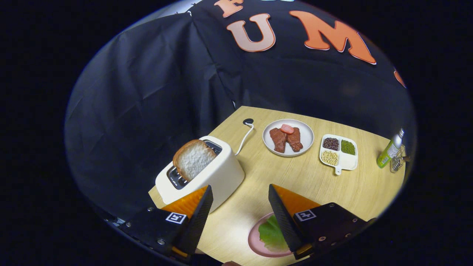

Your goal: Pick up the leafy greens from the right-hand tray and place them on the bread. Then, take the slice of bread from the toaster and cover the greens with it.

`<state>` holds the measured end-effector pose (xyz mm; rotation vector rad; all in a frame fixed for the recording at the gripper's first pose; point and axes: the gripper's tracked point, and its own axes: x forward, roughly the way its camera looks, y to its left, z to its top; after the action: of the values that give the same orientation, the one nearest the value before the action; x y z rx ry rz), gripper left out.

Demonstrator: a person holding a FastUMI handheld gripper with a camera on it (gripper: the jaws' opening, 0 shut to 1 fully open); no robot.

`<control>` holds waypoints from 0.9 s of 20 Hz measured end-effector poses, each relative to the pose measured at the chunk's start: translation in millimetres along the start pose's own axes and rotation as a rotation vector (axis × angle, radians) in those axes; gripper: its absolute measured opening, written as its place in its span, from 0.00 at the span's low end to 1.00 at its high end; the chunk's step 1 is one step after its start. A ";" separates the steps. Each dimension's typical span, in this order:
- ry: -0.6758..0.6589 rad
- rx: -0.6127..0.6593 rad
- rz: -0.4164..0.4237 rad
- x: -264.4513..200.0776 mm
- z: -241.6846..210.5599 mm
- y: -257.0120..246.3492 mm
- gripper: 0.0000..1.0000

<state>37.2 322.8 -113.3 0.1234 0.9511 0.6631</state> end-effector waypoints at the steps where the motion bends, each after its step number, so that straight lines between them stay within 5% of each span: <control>1: 0.007 0.002 0.012 4.5 6.0 9.0 0.91; 9: 0.094 0.065 0.068 40.2 41.7 69.8 0.91; 18: 0.229 0.115 -0.016 89.0 36.8 89.1 0.86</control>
<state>59.8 451.8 -121.3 0.1440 1.2102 0.6163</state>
